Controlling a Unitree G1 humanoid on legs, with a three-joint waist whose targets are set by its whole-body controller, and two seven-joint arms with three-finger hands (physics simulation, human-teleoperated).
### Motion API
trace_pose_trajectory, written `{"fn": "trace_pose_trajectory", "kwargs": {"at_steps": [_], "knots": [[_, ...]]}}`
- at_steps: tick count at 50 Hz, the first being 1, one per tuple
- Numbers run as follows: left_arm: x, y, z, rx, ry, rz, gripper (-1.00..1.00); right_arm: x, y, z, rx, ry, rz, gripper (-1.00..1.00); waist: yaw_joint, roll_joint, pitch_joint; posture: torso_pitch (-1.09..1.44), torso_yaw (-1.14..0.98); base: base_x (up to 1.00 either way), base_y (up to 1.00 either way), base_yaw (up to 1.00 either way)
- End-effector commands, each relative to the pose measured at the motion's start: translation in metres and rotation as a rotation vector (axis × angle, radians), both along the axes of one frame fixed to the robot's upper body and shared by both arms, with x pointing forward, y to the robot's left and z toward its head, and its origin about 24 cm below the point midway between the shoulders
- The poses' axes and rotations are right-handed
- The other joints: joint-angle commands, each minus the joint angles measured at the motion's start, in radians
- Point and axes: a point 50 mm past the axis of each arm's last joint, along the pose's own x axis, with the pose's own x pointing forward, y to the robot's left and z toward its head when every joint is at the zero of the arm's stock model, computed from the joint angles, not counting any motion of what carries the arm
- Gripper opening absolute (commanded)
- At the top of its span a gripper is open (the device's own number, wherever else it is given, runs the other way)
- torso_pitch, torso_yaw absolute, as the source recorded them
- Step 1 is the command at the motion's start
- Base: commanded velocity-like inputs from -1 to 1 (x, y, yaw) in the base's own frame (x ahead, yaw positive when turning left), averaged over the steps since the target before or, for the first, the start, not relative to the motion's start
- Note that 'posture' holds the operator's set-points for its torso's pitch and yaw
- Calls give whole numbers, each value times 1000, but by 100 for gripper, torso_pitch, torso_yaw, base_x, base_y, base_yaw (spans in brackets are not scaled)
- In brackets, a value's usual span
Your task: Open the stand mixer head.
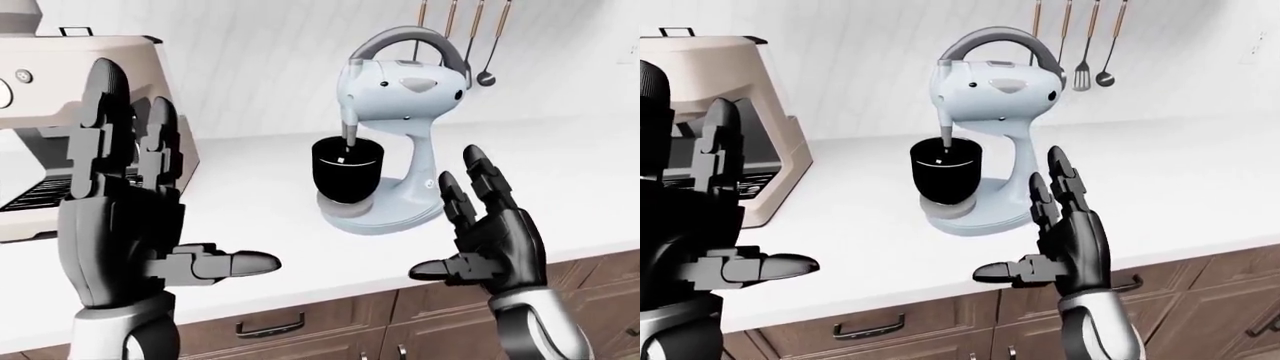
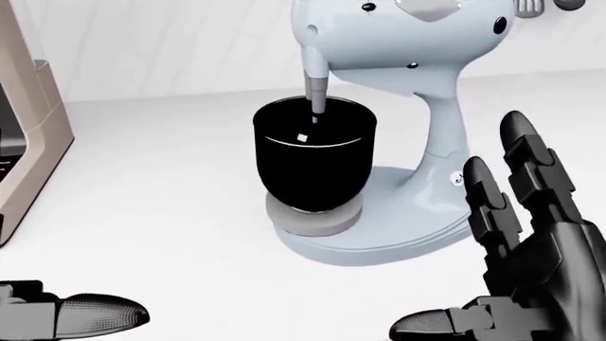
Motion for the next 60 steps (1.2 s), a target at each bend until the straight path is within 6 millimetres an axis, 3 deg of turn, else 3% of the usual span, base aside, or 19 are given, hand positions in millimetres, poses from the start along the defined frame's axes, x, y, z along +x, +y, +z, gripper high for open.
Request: {"fn": "trace_pose_trajectory", "kwargs": {"at_steps": [1, 4, 6, 8, 16, 46, 48, 49, 50, 51, 52, 53, 55, 56, 57, 60], "knots": [[-4, -1, 7, 3, -55, -4, 100, -2, 2, 11, -17, -70, 7, 100, 0, 0, 0, -32, 0, 5, 0, 0], [-4, -1, 7, 4, -53, -3, 100, -2, 3, 8, -27, -58, 10, 100, 1, -1, -4, -32, 0, 4, 0, 0], [-3, -1, 7, 5, -51, -1, 100, -1, 3, 6, -32, -51, 12, 100, -1, 4, 27, -32, 0, 5, 0, 0], [-3, -1, 7, 4, -52, -3, 100, 1, 1, 5, -34, -46, 7, 100, 0, 2, 6, -32, 0, 5, 0, 0], [-4, -2, 7, 4, -50, -5, 100, 3, 0, 2, -36, -32, -1, 100, 2, 0, -8, -32, 0, 4, 0, 0], [-5, -2, 5, 6, -49, -5, 100, 16, -4, -4, -6, 9, -9, 100, 7, -2, -8, -32, 0, 4, 0, 0], [-5, -2, 5, 7, -49, -5, 100, 17, -5, -4, -5, 9, -11, 100, 5, -1, 15, -32, 0, 5, 0, 0], [-5, -2, 5, 6, -49, -5, 100, 18, -5, -4, -5, 10, -12, 100, 2, 3, 8, -32, 0, 5, 0, 0], [-5, -2, 5, 7, -49, -5, 100, 19, -6, -5, -4, 11, -15, 100, 4, 0, 19, -32, 0, 5, 0, 0], [-5, -2, 5, 7, -49, -5, 100, 19, -6, -4, -2, 12, -15, 100, 1, 4, 12, -32, 0, 5, 0, 0], [-5, -2, 5, 7, -49, -5, 100, 20, -6, -4, -1, 12, -16, 100, 3, 1, 23, -32, 0, 5, 0, 0], [-5, -2, 5, 7, -48, -5, 100, 20, -7, -4, 2, 12, -15, 100, 3, 1, 6, -32, 0, 5, 0, 0], [-5, -2, 5, 7, -48, -6, 100, 21, -7, -4, 3, 14, -17, 100, -1, 5, 32, -32, 0, 5, 0, 0], [-5, -3, 5, 7, -48, -6, 100, 21, -7, -4, 4, 14, -17, 100, 1, 2, 28, -32, 0, 4, 0, 0], [-5, -3, 5, 8, -48, -6, 100, 22, -7, -4, 5, 15, -17, 100, 1, 2, 9, -32, 0, 4, 0, 0], [-4, -3, 5, 8, -48, -6, 100, 24, -9, -5, 6, 17, -21, 100, 1, 1, 1, -32, 0, 4, 0, 0]]}}
